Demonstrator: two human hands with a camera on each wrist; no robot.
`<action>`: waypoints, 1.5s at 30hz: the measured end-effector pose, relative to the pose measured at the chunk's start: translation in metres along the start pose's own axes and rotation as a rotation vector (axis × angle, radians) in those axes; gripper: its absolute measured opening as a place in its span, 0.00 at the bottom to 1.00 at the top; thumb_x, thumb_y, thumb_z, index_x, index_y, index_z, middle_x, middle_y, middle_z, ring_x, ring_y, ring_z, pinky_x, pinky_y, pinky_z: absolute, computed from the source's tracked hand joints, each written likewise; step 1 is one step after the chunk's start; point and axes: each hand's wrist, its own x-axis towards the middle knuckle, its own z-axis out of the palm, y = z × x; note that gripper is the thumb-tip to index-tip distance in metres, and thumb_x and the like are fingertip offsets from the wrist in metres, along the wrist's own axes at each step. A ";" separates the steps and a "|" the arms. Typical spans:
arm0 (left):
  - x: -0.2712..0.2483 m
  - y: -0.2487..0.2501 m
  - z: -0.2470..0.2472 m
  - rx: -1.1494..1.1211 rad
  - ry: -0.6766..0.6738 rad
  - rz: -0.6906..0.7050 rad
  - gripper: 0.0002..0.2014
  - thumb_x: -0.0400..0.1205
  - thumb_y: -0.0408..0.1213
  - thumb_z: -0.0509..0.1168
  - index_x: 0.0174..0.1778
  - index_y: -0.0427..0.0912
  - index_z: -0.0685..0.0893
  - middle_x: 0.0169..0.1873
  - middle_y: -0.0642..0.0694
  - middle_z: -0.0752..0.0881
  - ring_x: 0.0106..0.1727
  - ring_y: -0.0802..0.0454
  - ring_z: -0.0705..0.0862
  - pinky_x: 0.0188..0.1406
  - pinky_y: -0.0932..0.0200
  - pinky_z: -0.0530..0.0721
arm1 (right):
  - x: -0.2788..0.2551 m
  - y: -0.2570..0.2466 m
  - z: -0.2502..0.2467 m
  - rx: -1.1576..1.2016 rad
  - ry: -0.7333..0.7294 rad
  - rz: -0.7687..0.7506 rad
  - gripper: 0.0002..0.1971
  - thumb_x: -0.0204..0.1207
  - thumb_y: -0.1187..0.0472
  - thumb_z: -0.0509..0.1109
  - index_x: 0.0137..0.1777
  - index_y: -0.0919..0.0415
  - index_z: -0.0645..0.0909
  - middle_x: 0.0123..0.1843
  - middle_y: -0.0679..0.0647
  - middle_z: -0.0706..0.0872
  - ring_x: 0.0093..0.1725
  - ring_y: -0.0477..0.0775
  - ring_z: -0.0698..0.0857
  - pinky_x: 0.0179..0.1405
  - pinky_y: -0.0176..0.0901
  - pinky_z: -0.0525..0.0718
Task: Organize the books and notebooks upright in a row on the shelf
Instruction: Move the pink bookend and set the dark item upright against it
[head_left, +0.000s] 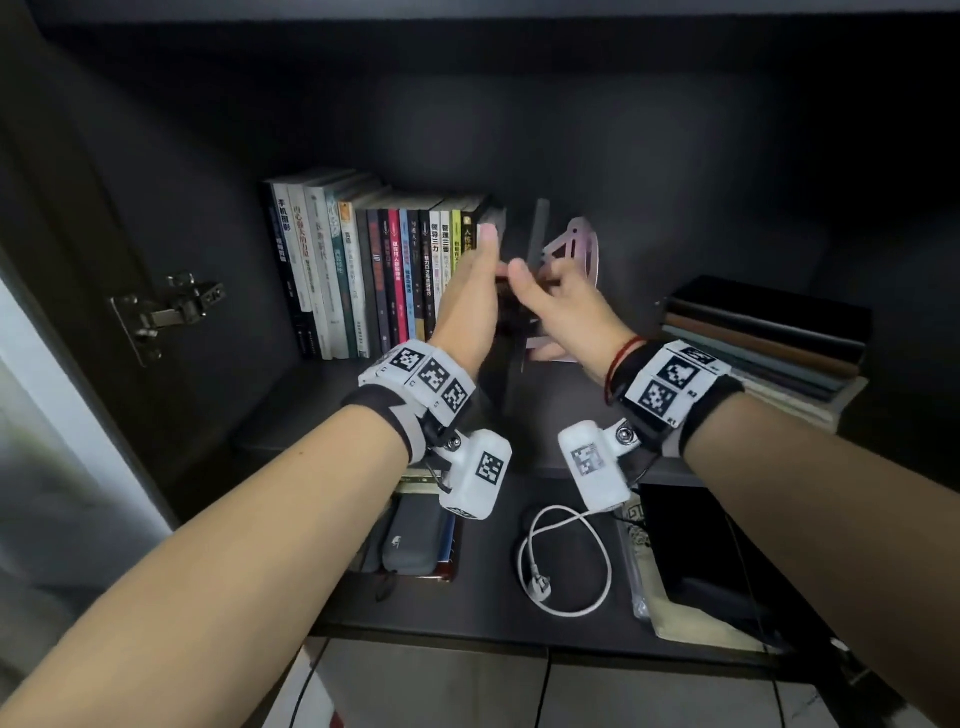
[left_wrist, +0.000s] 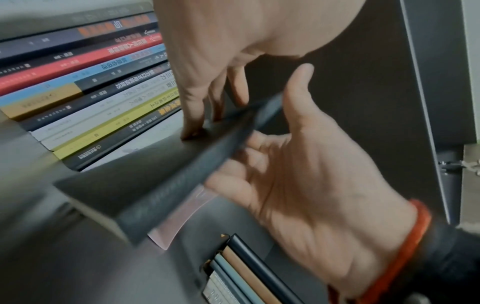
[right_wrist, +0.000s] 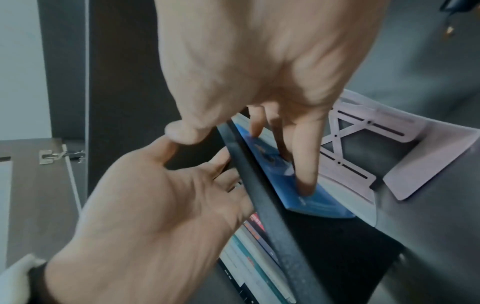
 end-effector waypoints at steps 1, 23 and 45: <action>0.000 0.001 -0.001 -0.011 -0.025 -0.033 0.38 0.79 0.77 0.47 0.53 0.48 0.86 0.61 0.45 0.88 0.65 0.48 0.85 0.69 0.39 0.80 | 0.001 0.003 -0.002 0.011 0.001 0.027 0.34 0.70 0.30 0.75 0.67 0.52 0.74 0.63 0.53 0.90 0.52 0.56 0.95 0.39 0.57 0.95; 0.080 -0.036 0.002 0.376 -0.278 -0.222 0.21 0.89 0.28 0.55 0.79 0.32 0.72 0.46 0.46 0.82 0.43 0.49 0.83 0.59 0.42 0.86 | 0.039 0.014 -0.024 -0.444 0.315 -0.041 0.13 0.75 0.62 0.76 0.56 0.70 0.88 0.54 0.61 0.92 0.56 0.58 0.89 0.52 0.44 0.86; 0.085 -0.049 -0.002 0.184 -0.265 -0.272 0.15 0.92 0.38 0.49 0.55 0.40 0.81 0.39 0.44 0.77 0.46 0.56 0.78 0.75 0.52 0.67 | 0.070 -0.043 -0.023 -0.242 0.626 -0.251 0.21 0.69 0.56 0.75 0.53 0.74 0.83 0.47 0.63 0.91 0.52 0.64 0.90 0.50 0.56 0.89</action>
